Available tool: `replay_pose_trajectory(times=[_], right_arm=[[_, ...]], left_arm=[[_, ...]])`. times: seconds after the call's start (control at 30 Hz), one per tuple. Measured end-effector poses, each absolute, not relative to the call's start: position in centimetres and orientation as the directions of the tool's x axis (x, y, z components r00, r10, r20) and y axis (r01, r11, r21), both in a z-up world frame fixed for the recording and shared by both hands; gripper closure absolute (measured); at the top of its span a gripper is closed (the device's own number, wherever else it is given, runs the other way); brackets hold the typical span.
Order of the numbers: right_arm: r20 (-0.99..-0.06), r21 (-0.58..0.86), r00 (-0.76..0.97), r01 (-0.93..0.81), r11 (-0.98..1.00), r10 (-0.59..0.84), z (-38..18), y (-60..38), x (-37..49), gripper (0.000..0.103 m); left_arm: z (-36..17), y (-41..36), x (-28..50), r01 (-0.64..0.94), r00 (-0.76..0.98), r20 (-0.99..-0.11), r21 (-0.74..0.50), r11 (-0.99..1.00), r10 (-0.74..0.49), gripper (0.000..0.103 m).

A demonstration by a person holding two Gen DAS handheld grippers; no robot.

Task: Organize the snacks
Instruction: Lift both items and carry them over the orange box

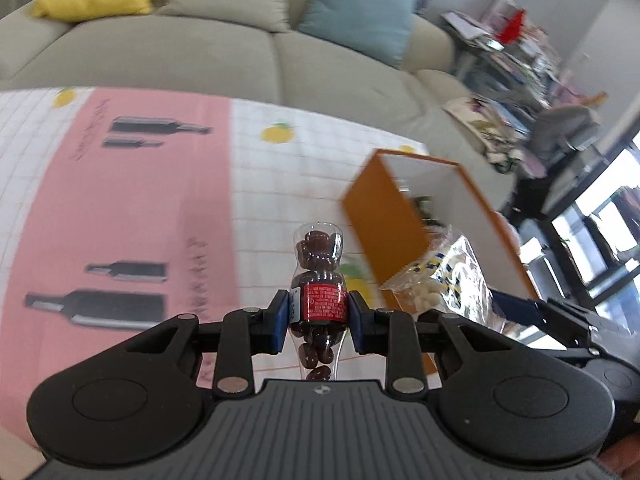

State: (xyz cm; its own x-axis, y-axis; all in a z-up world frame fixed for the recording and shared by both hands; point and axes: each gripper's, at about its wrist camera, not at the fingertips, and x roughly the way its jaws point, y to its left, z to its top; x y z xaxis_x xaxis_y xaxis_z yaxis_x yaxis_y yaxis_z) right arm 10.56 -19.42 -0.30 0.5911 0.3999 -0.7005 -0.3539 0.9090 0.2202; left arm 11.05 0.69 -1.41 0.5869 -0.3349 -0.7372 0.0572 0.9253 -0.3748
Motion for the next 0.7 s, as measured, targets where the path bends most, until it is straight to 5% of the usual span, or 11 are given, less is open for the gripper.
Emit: replay_pose_trajectory(times=[0.7], right_arm=[[-0.76, -0.015, 0.629, -0.267, 0.964, 0.162, 4.4, -33.7, 17.5, 0.025]], left_arm=[[2.8, -15.7, 21.4, 0.367, 0.477, -0.74, -0.322, 0.872, -0.474, 0.069]])
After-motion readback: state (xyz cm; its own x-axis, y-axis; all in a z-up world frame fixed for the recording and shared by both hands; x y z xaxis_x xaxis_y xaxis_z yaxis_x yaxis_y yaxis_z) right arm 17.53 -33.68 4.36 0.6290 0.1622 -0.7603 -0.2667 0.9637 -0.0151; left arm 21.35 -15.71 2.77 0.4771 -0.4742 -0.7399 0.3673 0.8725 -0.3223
